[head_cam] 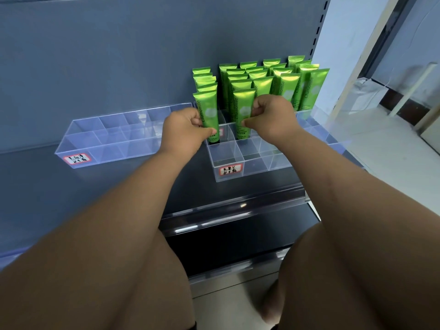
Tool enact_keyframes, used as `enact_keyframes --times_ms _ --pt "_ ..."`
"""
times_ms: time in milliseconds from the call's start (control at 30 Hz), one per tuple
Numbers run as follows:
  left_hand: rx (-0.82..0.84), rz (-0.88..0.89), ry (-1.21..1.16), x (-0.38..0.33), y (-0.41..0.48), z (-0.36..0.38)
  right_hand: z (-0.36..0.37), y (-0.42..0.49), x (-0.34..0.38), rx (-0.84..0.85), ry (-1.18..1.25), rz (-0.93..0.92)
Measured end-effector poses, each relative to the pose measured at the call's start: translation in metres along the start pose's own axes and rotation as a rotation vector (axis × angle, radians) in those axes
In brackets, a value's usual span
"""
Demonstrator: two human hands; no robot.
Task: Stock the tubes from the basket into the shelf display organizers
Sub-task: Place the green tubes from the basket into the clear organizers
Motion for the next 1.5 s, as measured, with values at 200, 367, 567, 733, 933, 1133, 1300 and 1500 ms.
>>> enact_keyframes --times_ms 200,367,567,733,933,1133,1300,1500 --pt "0.044 0.020 0.019 0.002 0.001 0.008 0.000 0.002 0.000 0.008 0.019 0.044" --pt "0.036 0.021 0.038 -0.001 -0.002 0.010 0.000 0.002 -0.001 0.000 0.004 0.081" --pt "0.014 0.046 0.078 -0.007 -0.006 0.010 0.000 0.002 -0.002 0.002 -0.037 0.095" --pt "-0.005 0.050 0.096 -0.006 -0.006 0.010 0.001 0.003 -0.004 -0.004 -0.064 0.099" --pt "-0.034 0.032 0.082 -0.001 -0.005 0.011 0.005 0.003 -0.004 0.003 -0.095 0.086" --pt "-0.037 0.041 0.080 -0.001 -0.005 0.012 0.008 0.005 -0.003 0.010 -0.107 0.085" --pt "-0.047 0.052 0.108 -0.003 -0.006 0.012 0.008 0.005 -0.004 0.008 -0.109 0.099" --pt "-0.064 0.048 0.123 -0.004 -0.006 0.011 0.009 0.004 -0.003 0.004 -0.143 0.112"
Point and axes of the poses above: each hand's wrist, its own y-axis towards the middle knuckle, its own z-axis out of the palm, x = y × z, the point moved 3 cm from there along y, towards the middle knuckle, and after that the axes turned 3 degrees about x, right-handed, at the moved point
